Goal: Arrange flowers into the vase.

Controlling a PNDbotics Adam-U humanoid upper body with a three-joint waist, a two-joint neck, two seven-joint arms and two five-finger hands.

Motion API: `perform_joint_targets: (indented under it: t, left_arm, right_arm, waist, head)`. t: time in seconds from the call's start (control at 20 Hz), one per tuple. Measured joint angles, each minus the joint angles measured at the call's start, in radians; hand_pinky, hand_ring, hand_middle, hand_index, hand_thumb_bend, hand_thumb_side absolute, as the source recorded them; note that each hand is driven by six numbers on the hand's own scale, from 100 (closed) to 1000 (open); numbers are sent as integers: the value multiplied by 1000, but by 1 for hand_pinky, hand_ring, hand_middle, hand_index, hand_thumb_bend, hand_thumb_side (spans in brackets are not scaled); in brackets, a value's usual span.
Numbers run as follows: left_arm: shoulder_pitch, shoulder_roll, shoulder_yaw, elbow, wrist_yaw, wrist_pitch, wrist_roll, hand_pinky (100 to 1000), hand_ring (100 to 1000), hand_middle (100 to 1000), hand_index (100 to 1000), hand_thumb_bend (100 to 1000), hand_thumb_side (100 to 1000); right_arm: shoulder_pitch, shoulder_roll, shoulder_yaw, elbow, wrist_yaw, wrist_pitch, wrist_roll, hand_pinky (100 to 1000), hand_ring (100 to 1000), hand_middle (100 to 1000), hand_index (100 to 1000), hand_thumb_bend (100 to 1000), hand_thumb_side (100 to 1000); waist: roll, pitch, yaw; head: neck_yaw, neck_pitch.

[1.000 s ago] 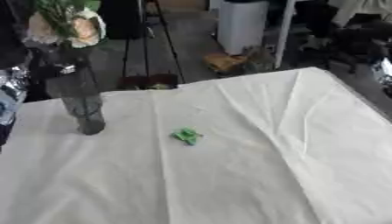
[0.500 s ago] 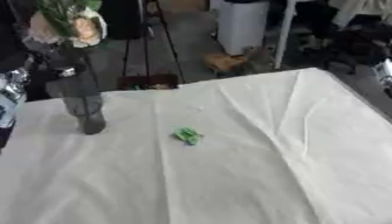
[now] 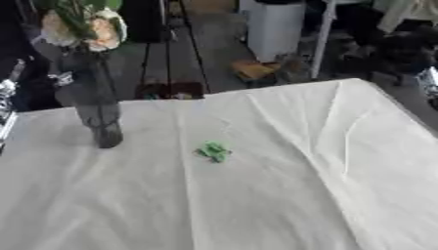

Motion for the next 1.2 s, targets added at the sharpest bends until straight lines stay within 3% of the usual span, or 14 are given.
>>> perform_joint_targets:
  t: [0.4,0.5,0.55,0.6,0.65,0.75,0.8,0.9,1.0,1.05,1.1,1.2]
  left_arm:
    - [262,43,0,-359,171,-5,84,870,817,799,841,1000,785]
    - [324,59,4,-434,200,-1,102,905,828,805,842,1000,817]
    - [351,67,7,-464,212,1,111,948,846,815,847,1000,912]
    - [376,72,12,-489,225,0,121,967,855,820,851,1000,930]
    - [399,76,15,-507,239,-3,134,1000,904,856,880,957,1000]
    - [432,77,19,-532,274,-24,156,1000,975,907,922,772,1000]
    - [445,77,19,-537,299,-42,163,1000,982,910,924,757,1000]
    - [463,77,19,-539,362,-86,178,1000,989,911,928,819,1000]
    - [473,80,19,-532,422,-123,196,1000,987,911,925,1000,1000]
    - [477,83,19,-527,441,-138,200,1000,963,894,914,1000,1000]
    - [481,85,18,-522,451,-149,199,1000,935,865,893,1000,871]
    - [490,85,19,-519,448,-157,195,820,809,778,849,1000,635]
  right_arm:
    - [5,2,-10,0,0,0,-12,801,833,867,952,101,509]
    - [5,2,-14,0,0,0,-16,800,832,867,951,100,510]
    - [6,2,-15,0,0,0,-18,799,831,866,951,100,510]
    - [8,2,-16,0,0,0,-20,799,831,866,951,100,510]
    - [9,2,-16,0,0,0,-22,799,831,866,951,100,510]
    - [10,4,-16,0,0,0,-24,799,831,866,951,100,510]
    - [10,4,-16,0,0,0,-24,799,831,866,951,100,510]
    - [10,7,-16,0,0,0,-24,799,830,866,951,100,510]
    - [10,9,-16,0,0,0,-24,799,830,866,951,100,510]
    - [10,9,-16,0,0,0,-24,799,830,866,951,100,510]
    - [10,9,-16,0,0,0,-24,799,830,865,951,100,510]
    - [10,9,-16,0,0,0,-24,798,830,865,951,100,509]
  waist:
    - [-11,13,25]
    - [-13,13,34]
    - [-14,14,40]
    - [-14,14,46]
    - [-15,15,51]
    - [-16,15,54]
    - [-17,15,54]
    - [-18,15,54]
    - [-19,14,54]
    - [-19,14,53]
    - [-20,14,53]
    - [-20,14,52]
  head:
    - [-12,0]
    - [-13,0]
    - [-15,0]
    - [-17,0]
    - [-19,0]
    - [-21,0]
    - [-21,0]
    - [-21,0]
    - [-21,0]
    - [-21,0]
    - [-21,0]
    - [-21,0]
